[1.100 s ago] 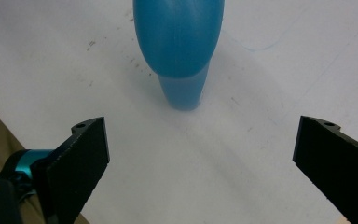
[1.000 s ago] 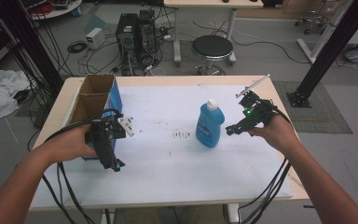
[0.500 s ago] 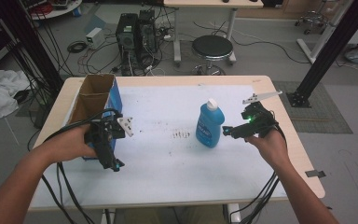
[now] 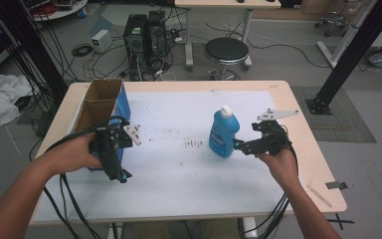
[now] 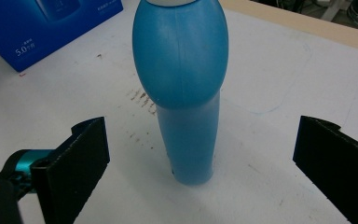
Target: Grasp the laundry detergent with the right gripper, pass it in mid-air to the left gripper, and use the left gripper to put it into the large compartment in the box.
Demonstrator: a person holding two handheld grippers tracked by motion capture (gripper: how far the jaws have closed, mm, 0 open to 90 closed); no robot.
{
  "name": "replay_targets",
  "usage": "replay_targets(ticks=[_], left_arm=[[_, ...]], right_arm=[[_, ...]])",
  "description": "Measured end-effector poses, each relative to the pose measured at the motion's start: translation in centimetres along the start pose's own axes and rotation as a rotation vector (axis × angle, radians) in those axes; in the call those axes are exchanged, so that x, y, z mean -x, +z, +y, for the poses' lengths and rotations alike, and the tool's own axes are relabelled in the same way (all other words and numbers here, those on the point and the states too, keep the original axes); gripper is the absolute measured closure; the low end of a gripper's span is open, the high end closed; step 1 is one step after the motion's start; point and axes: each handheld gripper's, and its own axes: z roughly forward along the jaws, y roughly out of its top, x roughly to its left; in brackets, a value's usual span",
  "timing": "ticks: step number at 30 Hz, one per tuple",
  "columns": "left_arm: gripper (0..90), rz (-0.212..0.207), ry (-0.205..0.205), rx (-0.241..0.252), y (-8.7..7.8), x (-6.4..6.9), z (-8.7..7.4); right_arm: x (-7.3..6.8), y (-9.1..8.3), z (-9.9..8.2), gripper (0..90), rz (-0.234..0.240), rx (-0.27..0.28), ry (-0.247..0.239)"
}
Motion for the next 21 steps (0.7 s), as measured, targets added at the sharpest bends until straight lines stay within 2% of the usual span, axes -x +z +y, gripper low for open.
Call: replay_targets(ticks=[5, 11, 21], left_arm=[[2.2, 0.000, 0.001, -0.001, -0.1, -0.1, 0.0], [2.2, 0.001, -0.006, 0.001, 0.0, -0.1, 0.0], [2.2, 0.002, -0.008, 0.000, 0.0, -0.1, -0.1]], right_arm=[[0.3, 0.4, -0.6, 2.5, -0.011, 0.015, 0.024], [0.1, 1.1, -1.3, 2.5, -0.003, 0.055, 0.015], [0.0, 2.3, -1.6, 2.5, 0.018, 0.087, 0.016]])
